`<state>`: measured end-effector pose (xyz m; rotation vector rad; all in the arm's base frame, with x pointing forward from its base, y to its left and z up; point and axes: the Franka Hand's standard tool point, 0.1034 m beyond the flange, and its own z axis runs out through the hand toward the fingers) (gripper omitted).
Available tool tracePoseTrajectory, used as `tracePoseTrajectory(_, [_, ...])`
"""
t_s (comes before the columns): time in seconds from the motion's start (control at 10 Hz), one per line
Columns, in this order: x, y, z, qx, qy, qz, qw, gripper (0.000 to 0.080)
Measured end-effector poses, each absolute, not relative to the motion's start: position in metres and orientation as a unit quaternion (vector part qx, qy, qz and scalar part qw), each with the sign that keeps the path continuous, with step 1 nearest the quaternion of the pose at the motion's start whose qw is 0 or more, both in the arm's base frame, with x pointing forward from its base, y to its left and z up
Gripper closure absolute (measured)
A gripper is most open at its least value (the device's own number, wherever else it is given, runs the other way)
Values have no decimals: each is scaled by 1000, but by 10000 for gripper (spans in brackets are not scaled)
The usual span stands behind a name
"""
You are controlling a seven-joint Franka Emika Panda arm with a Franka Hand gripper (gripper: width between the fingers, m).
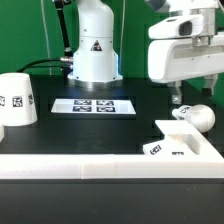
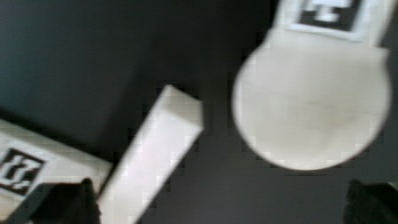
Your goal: Assemble lamp
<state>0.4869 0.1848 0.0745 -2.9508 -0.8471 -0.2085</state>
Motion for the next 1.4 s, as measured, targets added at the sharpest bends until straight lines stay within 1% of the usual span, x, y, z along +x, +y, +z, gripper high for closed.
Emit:
tracePoseTrajectory(0.3, [475,215,69,-958,-272,-84,39,101])
tracePoseTrajectory(0.5, [474,213,67,-959,-272,-68,39,101])
tracePoseTrajectory(0.6, [470,214,66,-961,-271,-50,40,101])
tracePoseTrajectory(0.7, [465,213,66,-963,-268,-2,37,101])
tracePoseTrajectory(0.8, [473,211,70,-964,-264,25,31,101])
tracePoseTrajectory(0.9, [479,211,68,-966,-257,24,30,101])
tracePoseTrajectory(1.0, [469,209,66,-963,-258,69,23,101])
tracePoseTrajectory(1.2, [467,209,66,-957,-261,129,12,101])
tracePoseTrajectory(1.4, [463,206,65,-945,-264,195,-3,101])
